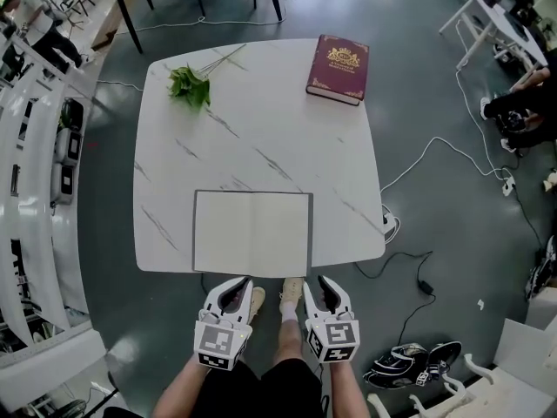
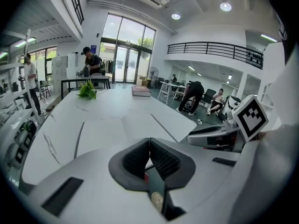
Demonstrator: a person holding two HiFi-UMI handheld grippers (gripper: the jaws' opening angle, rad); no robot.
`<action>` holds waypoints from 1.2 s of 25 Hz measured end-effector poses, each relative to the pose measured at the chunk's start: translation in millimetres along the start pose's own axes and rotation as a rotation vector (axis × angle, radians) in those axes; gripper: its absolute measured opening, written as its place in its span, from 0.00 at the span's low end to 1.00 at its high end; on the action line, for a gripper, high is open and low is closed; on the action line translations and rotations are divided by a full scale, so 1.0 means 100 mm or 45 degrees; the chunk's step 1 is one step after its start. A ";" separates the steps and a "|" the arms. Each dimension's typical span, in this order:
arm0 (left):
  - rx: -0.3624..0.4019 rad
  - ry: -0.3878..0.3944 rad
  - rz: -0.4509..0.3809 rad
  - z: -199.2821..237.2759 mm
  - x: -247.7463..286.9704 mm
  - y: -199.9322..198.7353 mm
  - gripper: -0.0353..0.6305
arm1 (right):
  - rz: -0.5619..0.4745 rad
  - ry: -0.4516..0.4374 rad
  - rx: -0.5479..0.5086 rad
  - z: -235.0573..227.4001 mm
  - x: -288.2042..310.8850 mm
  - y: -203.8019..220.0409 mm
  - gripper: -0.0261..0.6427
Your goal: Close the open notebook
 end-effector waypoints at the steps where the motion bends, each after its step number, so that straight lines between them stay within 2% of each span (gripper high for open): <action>1: -0.008 -0.001 0.006 0.00 0.01 0.02 0.09 | 0.013 -0.008 0.023 -0.02 0.04 0.03 0.27; 6: -0.023 -0.030 0.020 0.07 0.08 0.04 0.09 | 0.084 -0.098 0.166 -0.03 0.23 0.19 0.38; 15: -0.064 -0.070 0.040 0.19 0.13 0.16 0.09 | 0.137 -0.157 0.246 0.00 0.44 0.32 0.41; 20: -0.069 -0.079 0.055 0.22 0.12 0.24 0.09 | 0.144 -0.157 0.248 0.00 0.47 0.33 0.34; 30: -0.068 -0.101 0.023 0.27 0.04 0.14 0.09 | 0.123 -0.139 0.219 -0.01 0.40 0.26 0.25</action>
Point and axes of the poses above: the fingertips, and each gripper's own axes: x forward along the fingers, z to its left, y out of its underside, the point moved 1 cm from there along -x, backward along the fingers, and after that the axes turned 2 degrees about -x, right-handed, at the moved point
